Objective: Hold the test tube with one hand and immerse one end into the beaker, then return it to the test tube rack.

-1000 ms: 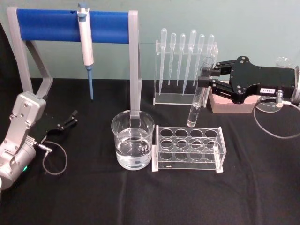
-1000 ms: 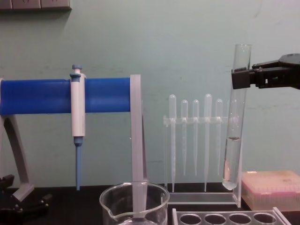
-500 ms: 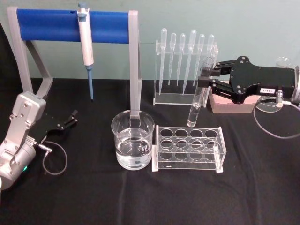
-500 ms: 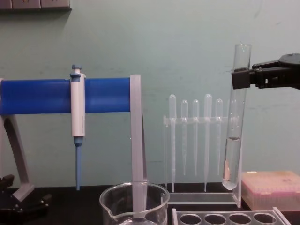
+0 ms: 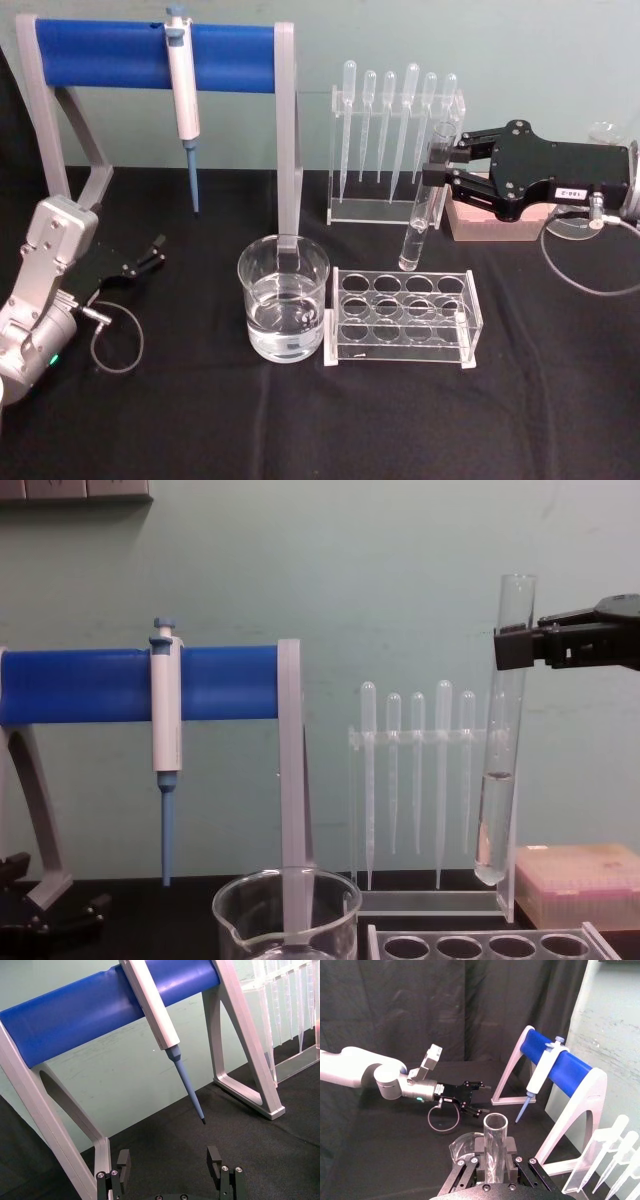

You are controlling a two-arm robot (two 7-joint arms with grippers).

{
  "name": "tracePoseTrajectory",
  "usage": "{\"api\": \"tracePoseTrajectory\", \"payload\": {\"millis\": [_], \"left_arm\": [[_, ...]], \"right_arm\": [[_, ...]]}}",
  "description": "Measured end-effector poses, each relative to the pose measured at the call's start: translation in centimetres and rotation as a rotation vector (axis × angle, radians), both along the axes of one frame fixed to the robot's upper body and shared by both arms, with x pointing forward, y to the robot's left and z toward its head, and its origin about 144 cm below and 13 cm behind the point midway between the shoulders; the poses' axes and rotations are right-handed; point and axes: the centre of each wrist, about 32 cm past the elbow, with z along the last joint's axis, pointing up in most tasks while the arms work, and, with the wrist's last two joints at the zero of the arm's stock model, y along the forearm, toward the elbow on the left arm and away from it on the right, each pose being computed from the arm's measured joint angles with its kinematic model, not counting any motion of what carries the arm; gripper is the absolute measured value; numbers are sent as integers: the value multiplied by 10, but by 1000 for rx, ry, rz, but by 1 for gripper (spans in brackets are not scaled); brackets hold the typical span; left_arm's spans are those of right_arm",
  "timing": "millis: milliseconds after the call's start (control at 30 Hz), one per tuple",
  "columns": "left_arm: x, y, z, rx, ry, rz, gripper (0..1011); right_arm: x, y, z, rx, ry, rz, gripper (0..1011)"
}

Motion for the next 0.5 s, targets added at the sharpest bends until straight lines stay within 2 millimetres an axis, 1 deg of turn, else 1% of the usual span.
{"api": "tracePoseTrajectory", "payload": {"millis": [500], "left_arm": [[0,0,0,0,0,0,1000]], "right_arm": [[0,0,0,0,0,0,242]]}}
